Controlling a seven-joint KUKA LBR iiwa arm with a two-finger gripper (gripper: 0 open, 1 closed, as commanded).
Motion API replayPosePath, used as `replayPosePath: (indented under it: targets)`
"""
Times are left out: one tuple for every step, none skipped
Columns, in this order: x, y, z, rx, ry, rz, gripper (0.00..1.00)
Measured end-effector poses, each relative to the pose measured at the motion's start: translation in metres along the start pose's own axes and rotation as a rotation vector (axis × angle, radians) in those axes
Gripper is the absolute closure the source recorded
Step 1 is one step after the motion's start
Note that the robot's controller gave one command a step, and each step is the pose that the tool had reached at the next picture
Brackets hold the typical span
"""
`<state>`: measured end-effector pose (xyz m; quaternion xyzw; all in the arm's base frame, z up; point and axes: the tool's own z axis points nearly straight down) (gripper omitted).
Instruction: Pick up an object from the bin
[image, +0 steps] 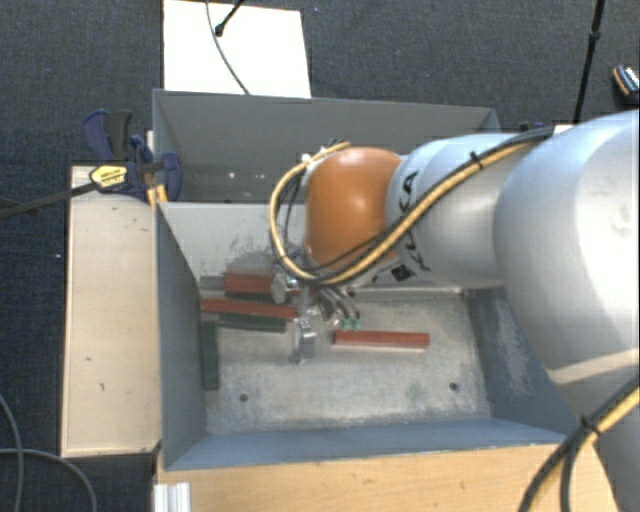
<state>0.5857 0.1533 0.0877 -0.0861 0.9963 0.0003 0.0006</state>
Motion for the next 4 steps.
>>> replayPosePath:
  targets:
    - [0.039, -0.057, 0.018, 0.001, 0.001, -0.196, 0.0]
    - [0.037, -0.153, 0.017, 0.004, -0.003, -0.321, 0.0]
    - [0.037, -0.147, 0.017, 0.0, -0.003, -0.321, 1.0]
    - [0.035, -0.147, -0.148, 0.005, -0.01, -0.523, 1.0]
